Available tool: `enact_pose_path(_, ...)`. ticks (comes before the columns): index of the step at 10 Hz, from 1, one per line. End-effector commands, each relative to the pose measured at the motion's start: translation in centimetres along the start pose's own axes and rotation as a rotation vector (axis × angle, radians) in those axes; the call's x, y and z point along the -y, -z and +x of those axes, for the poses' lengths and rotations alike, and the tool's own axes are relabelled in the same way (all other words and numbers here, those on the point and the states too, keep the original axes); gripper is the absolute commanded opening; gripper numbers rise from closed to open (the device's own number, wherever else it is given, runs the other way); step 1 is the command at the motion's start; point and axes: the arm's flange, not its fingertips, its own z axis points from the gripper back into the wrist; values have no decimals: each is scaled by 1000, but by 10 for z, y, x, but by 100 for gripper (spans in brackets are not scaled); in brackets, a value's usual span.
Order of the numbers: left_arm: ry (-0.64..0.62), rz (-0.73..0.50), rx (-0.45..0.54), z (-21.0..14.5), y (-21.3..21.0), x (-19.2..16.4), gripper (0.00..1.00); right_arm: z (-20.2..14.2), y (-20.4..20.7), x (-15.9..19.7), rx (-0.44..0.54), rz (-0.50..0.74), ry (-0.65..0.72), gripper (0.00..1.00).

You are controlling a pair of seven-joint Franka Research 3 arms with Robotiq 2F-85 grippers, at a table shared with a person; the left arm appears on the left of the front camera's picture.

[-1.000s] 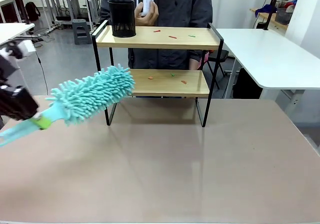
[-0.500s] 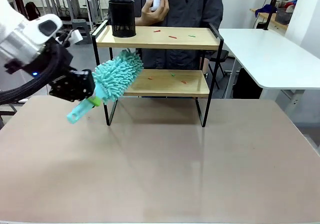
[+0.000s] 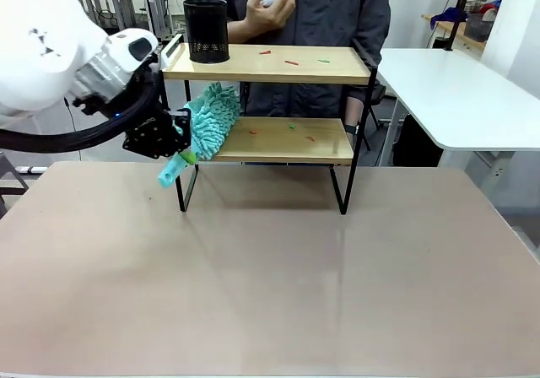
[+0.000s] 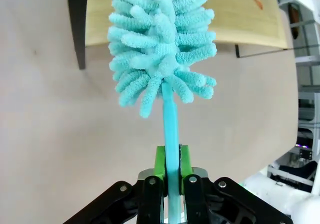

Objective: Clean the shelf.
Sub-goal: Clean the specific tier of the Shelf with the Duster once objects are removed.

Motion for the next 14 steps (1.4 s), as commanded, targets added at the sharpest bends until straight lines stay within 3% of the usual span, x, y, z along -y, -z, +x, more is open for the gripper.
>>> enact_pose_path(1,-24,15,5,26,11,21,12,2,1,-2,11,20,-25,100)
enact_pose_path(9,203,-27,-145,24,63,83,12,2,1,-2,11,20,-25,100)
enact_pose_path(14,535,-113,-462,-24,27,69,12,2,1,-2,11,20,-25,100)
